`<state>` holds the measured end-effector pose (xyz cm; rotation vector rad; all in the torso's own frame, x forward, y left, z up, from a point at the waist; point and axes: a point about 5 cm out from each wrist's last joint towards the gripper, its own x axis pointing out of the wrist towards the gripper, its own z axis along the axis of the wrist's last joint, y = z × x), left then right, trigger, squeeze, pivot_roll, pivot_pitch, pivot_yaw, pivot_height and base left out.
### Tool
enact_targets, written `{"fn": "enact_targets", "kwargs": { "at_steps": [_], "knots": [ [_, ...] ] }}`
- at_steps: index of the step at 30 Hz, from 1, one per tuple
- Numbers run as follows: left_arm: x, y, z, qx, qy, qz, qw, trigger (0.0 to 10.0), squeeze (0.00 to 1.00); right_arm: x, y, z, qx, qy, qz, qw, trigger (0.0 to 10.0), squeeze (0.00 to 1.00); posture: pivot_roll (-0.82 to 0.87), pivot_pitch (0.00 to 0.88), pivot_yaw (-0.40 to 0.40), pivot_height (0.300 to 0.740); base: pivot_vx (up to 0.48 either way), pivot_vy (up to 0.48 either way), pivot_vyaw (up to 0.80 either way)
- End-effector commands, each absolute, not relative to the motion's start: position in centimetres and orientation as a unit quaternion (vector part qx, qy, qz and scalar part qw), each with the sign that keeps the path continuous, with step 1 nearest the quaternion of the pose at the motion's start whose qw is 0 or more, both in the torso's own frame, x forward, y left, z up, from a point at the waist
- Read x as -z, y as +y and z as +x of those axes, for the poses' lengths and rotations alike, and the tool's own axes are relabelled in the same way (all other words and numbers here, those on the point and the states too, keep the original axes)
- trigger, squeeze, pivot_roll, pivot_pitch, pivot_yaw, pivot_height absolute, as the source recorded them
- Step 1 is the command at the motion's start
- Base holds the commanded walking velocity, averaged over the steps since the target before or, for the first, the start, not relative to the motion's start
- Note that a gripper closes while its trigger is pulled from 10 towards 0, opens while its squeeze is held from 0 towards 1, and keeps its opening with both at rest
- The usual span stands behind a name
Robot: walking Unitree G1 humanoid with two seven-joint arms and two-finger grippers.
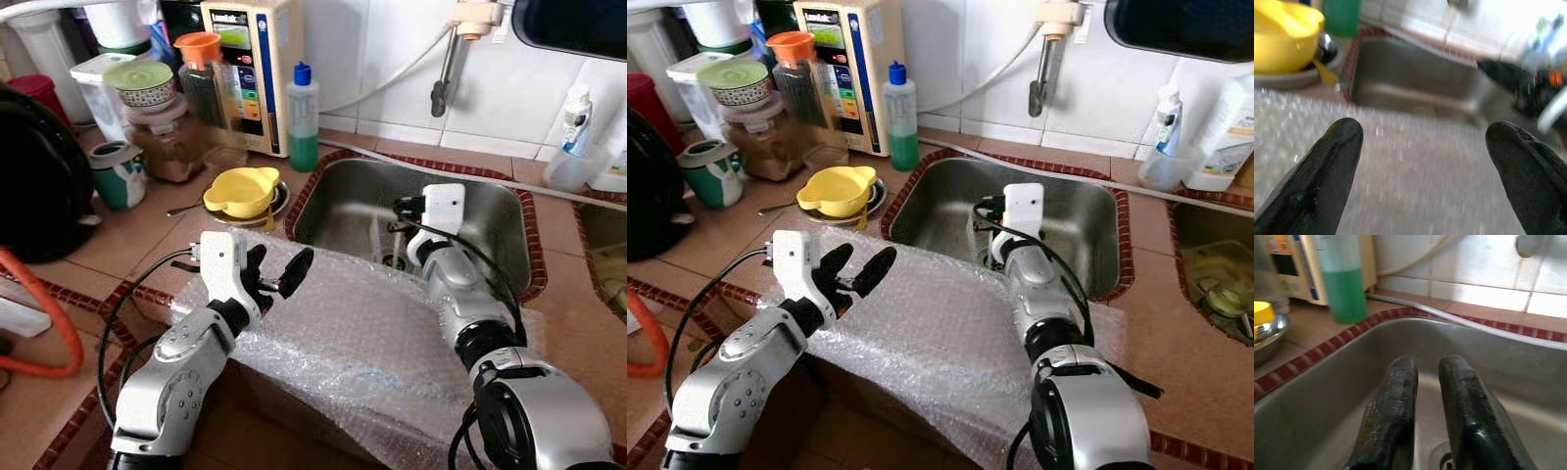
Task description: Kitchen organization
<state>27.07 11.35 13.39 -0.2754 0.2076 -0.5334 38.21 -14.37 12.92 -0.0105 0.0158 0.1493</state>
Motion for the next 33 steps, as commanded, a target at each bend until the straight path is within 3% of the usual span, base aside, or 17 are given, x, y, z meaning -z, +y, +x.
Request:
{"fn": "enact_targets", "kwargs": {
  "at_steps": [1, 16, 24, 33],
  "knots": [
    [-13.2, 11.2, 26.7, 0.276, 0.113, -0.122, 0.947, 10.0, 0.00, -13.4, -13.7, 38.4, -0.090, 0.001, -0.010, 0.996, 10.0, 1.00, 0.20, 0.000, 0.041, 0.740, 0.000, 0.000, 0.00],
    [-13.8, 11.6, 27.8, 0.258, 0.107, -0.113, 0.954, 10.0, 0.00, -14.4, -13.4, 38.2, -0.080, -0.052, 0.020, 0.995, 10.0, 1.00, 0.17, 0.000, 0.058, 0.740, 0.000, 0.000, 0.00],
    [-15.1, 14.0, 30.7, 0.142, 0.038, -0.081, 0.986, 10.0, 0.00, -16.8, -13.2, 35.4, -0.092, -0.141, 0.036, 0.985, 10.0, 1.00, 0.11, 0.000, 0.058, 0.740, 0.000, 0.000, 0.00],
    [-17.5, 16.8, 34.0, 0.026, -0.031, -0.044, 0.998, 10.0, 0.00, -17.6, -12.1, 31.6, -0.122, -0.136, 0.063, 0.981, 10.0, 1.00, 0.06, 0.000, 0.051, 0.740, 0.000, 0.000, 0.00]
  ]
}}
